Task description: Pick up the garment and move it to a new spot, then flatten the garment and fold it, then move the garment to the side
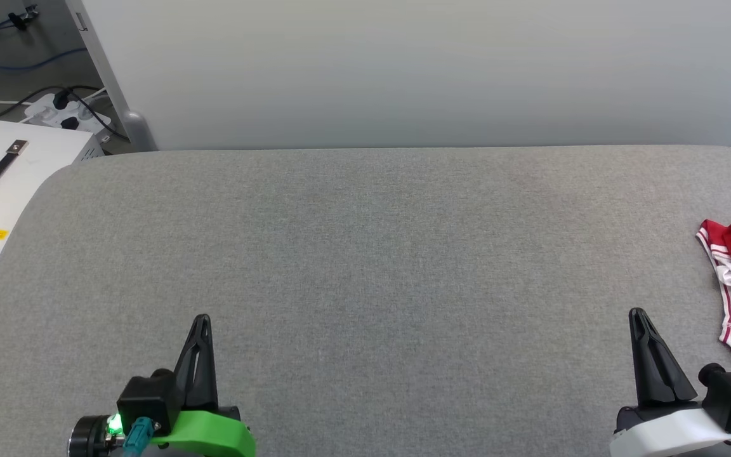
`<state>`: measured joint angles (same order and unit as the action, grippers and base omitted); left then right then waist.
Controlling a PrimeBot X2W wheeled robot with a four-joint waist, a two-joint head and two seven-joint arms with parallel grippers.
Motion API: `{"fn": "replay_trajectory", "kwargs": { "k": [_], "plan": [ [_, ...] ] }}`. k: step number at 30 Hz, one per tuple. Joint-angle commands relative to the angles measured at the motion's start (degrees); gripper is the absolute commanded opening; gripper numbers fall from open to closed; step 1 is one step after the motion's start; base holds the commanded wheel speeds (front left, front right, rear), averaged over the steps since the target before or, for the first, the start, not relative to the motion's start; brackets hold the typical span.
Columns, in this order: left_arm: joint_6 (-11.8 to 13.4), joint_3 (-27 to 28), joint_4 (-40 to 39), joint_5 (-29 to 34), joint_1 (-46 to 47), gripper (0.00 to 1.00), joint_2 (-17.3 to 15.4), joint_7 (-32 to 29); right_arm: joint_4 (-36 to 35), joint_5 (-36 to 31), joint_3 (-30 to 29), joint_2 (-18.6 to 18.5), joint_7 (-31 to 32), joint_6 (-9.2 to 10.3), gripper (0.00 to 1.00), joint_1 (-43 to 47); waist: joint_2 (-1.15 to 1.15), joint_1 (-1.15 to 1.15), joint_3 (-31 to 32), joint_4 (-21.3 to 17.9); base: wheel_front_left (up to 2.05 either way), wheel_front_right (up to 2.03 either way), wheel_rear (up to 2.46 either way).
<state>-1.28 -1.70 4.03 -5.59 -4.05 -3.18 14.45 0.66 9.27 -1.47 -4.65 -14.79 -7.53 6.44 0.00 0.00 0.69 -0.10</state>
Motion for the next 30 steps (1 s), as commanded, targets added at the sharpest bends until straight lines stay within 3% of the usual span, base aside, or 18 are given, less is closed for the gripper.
{"fn": "replay_trajectory", "kwargs": {
  "k": [1,30],
  "plan": [
    [0.05,0.03,-0.13,0.21,0.14,0.0,0.01,-0.43,-0.02,-0.27,0.04,0.05,0.47,0.0,0.0,-0.24,0.0,0.0,-0.02,0.0,0.0,0.0,0.0],
    [0.34,0.43,-1.06,1.49,1.07,0.0,0.08,-3.77,-0.18,-2.41,0.38,0.46,3.88,0.01,0.0,-1.71,0.0,0.0,-0.18,0.03,0.0,0.0,0.0]
  ]
}}
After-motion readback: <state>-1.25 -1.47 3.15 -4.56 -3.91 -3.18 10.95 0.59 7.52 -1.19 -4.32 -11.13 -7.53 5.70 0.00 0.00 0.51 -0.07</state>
